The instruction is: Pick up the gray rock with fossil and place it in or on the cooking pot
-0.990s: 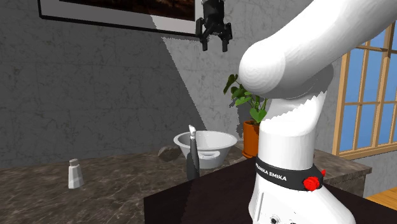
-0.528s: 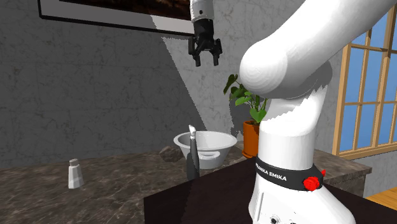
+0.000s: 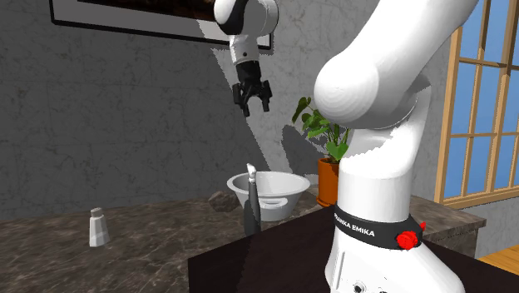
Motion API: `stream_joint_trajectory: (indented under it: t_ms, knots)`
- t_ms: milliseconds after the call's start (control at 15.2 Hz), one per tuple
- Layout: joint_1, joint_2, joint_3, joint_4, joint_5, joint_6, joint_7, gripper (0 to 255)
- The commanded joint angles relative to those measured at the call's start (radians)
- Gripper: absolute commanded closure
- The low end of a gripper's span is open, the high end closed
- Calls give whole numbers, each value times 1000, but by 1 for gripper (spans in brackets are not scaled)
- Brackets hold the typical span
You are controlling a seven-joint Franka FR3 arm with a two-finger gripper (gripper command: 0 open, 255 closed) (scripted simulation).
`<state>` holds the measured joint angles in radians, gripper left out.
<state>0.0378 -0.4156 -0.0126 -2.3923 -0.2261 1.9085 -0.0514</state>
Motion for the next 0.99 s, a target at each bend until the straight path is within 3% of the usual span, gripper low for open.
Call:
stream_joint_trajectory:
  t_ms: [0,924]
  knots:
    - [5,72,8,4,-22,56,-2,0]
    - [34,605,48,175,-249,314,42,0]
